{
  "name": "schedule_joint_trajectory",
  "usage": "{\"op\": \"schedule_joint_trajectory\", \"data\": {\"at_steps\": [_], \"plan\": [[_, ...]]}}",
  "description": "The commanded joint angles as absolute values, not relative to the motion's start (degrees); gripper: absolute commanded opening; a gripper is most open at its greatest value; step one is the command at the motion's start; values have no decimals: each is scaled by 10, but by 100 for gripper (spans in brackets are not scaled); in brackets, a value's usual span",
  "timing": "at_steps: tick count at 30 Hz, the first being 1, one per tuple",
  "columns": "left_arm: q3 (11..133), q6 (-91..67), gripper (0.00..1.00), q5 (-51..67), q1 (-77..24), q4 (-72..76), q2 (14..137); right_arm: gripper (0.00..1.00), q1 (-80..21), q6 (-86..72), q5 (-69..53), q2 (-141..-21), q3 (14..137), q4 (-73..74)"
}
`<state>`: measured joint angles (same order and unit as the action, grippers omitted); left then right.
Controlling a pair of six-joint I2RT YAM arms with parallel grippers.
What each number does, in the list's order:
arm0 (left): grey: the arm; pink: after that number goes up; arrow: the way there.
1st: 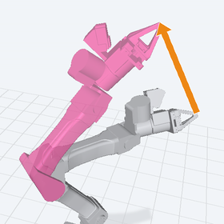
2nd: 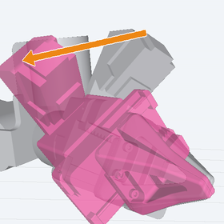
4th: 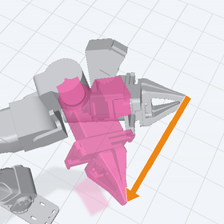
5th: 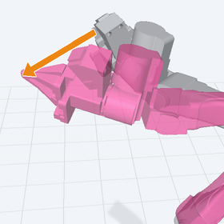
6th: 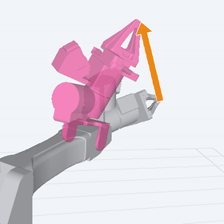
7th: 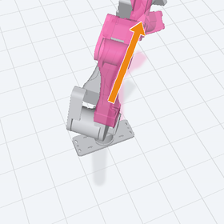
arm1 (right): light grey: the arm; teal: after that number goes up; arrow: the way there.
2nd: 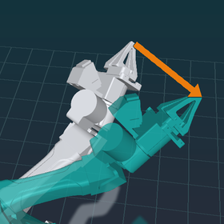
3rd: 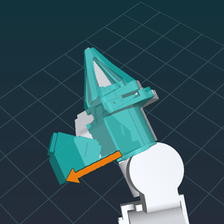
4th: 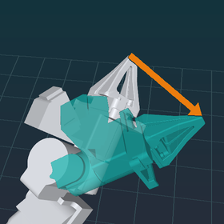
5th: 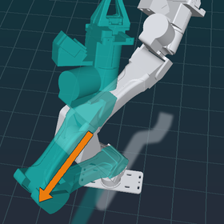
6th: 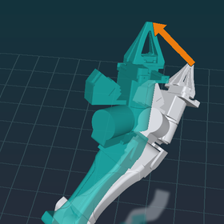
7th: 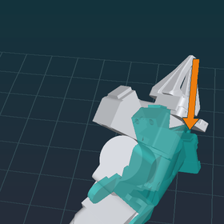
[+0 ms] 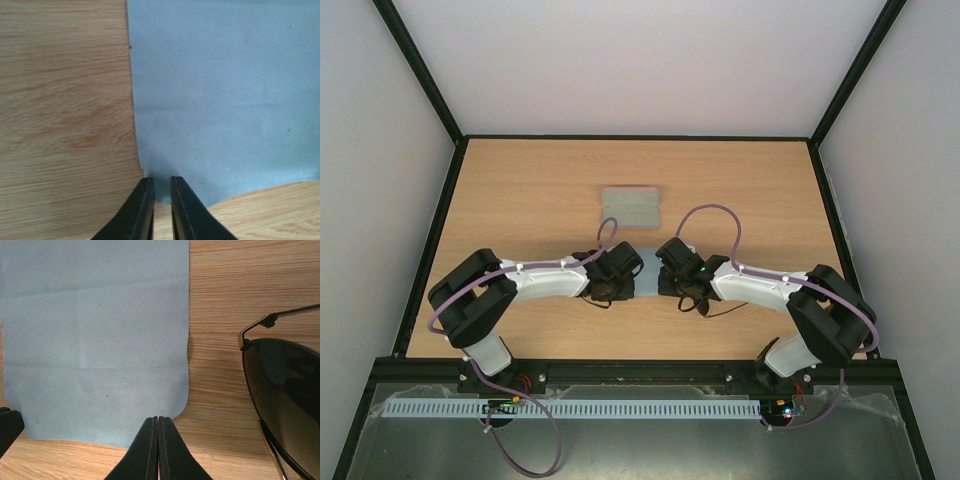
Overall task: Organize the sunglasses
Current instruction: Fold the glasses cleaning cloth at the center of the board.
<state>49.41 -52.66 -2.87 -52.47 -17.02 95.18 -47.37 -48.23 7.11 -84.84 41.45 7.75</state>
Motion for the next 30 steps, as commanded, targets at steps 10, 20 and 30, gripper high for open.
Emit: {"op": "schedule_joint_trajectory", "data": {"at_steps": [10,20,30], "plan": [[482,-525,2,-37,-529,-180,959,1,-474,-478,74,-838,411,87],[511,-509,2,-24,-501,-184,940,1,-473,-470,83,-835,433,103],[519,-499,2,-15,-478,-181,931,1,-464,-461,84,-839,454,112]]}}
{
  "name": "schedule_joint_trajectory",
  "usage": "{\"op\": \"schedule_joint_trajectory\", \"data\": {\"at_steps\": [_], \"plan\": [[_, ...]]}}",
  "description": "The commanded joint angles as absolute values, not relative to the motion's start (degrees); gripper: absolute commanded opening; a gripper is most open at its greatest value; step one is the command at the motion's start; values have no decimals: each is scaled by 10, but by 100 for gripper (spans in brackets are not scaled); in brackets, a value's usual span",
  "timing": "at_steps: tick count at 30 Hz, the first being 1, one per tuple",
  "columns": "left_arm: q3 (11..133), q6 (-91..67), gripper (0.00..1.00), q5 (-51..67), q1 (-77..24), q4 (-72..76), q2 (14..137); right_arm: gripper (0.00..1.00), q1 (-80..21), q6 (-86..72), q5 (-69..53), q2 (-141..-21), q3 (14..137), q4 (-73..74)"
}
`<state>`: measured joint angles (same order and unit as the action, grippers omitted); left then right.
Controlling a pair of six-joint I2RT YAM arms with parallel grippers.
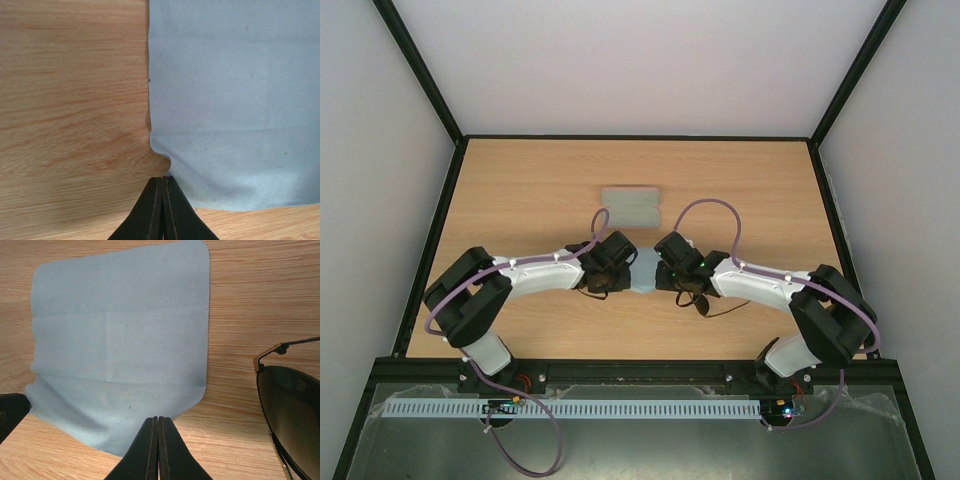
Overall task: Organize the sunglasses
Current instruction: Fold the glasses cleaning cloth at the center of the board.
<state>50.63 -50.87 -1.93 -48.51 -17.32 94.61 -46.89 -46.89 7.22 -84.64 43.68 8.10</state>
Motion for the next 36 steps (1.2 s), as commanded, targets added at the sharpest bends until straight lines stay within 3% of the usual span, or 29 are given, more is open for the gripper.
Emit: {"op": "schedule_joint_trajectory", "data": {"at_steps": [1,36], "plan": [[518,-499,2,-13,-477,-180,931,1,-461,-460,84,-839,456,112],[604,-452,2,6,-405,-188,985,1,-393,-409,71,-913,533,120]]}}
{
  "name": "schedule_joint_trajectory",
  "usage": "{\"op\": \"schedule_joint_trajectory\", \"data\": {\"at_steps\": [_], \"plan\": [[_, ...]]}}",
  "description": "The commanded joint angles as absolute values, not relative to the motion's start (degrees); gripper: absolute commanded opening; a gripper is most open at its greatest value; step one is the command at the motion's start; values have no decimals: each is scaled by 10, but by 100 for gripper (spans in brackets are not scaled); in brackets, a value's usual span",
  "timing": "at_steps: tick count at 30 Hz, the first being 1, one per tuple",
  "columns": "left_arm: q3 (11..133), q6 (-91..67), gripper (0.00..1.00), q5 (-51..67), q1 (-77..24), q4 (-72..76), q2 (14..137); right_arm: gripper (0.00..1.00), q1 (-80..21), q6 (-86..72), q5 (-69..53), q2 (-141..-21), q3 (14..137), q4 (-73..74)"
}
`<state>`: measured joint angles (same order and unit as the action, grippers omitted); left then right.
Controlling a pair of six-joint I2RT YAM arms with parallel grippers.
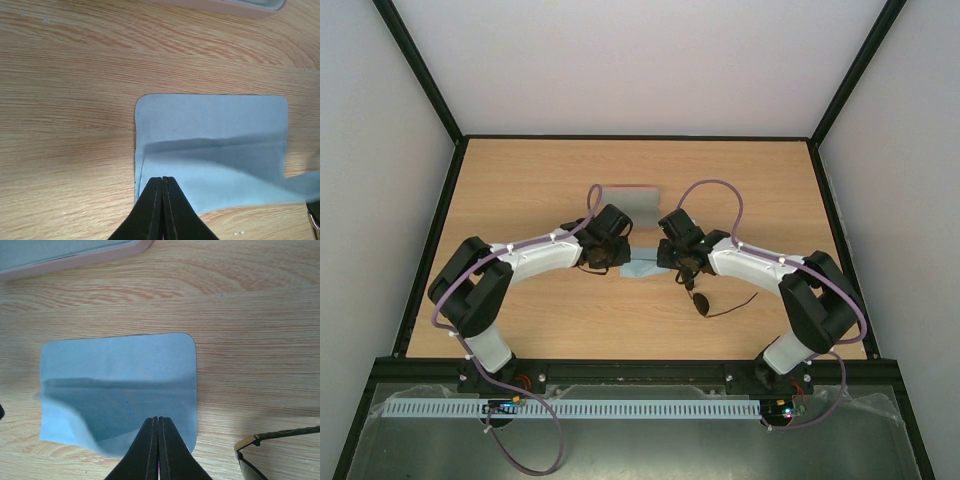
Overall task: Organize the sunglasses
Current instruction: Fold the glasses cleaning cloth at the center of the board.
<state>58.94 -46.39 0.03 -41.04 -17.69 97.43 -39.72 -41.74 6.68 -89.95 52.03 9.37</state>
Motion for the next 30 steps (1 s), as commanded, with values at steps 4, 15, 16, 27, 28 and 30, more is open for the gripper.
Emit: {"op": "schedule_joint_trajectory", "data": {"at_steps": [4,15,16,27,28,30], "plan": [[605,-449,2,6,-400,-184,990,1,-391,-408,72,-922,535,119],[611,-441,2,3,-390,-184,1000,1,-385,-400,84,-950,556,131],[612,-440,2,2,-389,-185,1001,1,-384,-398,86,-952,558,133],[648,-410,23,-13,-403,-216,1024,1,-383,-399,80,-961,554,134],[652,-408,23,-23,-409,-222,1026,1,-383,-401,79,-960,553,134],[657,-407,24,-35,-418,-229,1030,1,-383,-402,78,-960,551,133]]}}
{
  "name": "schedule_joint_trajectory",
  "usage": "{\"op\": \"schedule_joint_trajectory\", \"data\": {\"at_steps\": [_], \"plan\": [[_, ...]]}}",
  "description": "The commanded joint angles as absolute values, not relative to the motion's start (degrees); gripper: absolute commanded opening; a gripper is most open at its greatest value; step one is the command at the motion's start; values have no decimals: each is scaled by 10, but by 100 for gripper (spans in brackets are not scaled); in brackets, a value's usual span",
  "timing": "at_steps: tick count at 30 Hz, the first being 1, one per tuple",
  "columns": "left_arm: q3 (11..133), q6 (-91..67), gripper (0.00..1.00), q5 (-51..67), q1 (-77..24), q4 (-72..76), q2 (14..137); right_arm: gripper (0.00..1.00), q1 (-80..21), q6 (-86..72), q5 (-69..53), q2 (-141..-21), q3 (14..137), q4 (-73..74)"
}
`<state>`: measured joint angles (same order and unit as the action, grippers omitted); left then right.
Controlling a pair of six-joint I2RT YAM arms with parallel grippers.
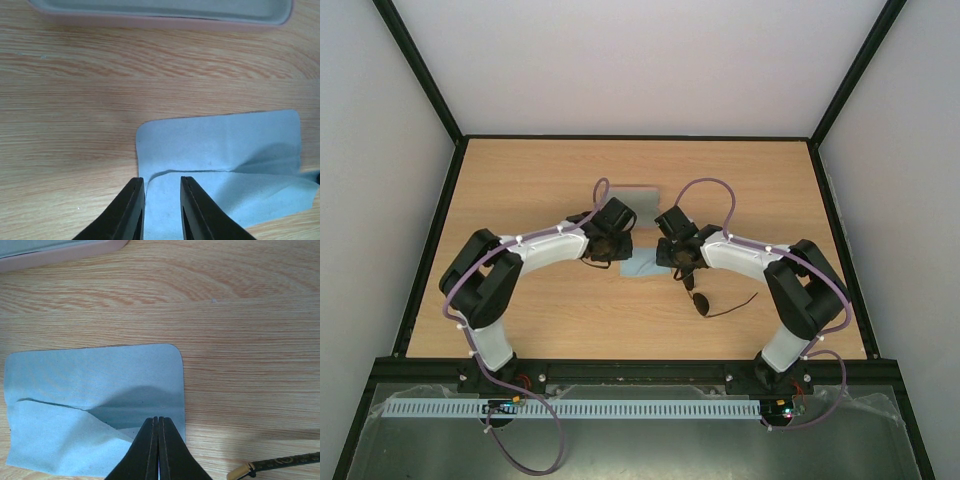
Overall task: Organize the sunglasses
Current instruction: Fold the glasses cleaning cloth at the center of the board.
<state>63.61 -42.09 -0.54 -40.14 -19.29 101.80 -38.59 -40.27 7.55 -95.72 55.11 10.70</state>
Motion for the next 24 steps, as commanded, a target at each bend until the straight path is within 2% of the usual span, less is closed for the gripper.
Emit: {"op": "schedule_joint_trajectory", "data": {"at_steps": [1,8,24], "plan": [[657,-407,23,-37,-422,-230,1034,1,-383,-403,77,-960,551,132],[659,-405,16,-51,-441,-234,1056,1,-383,-404,73,-962,548,127],[684,-402,15,-96,-451,-252,1080,1,-383,-407,67,-961,539,117]]}}
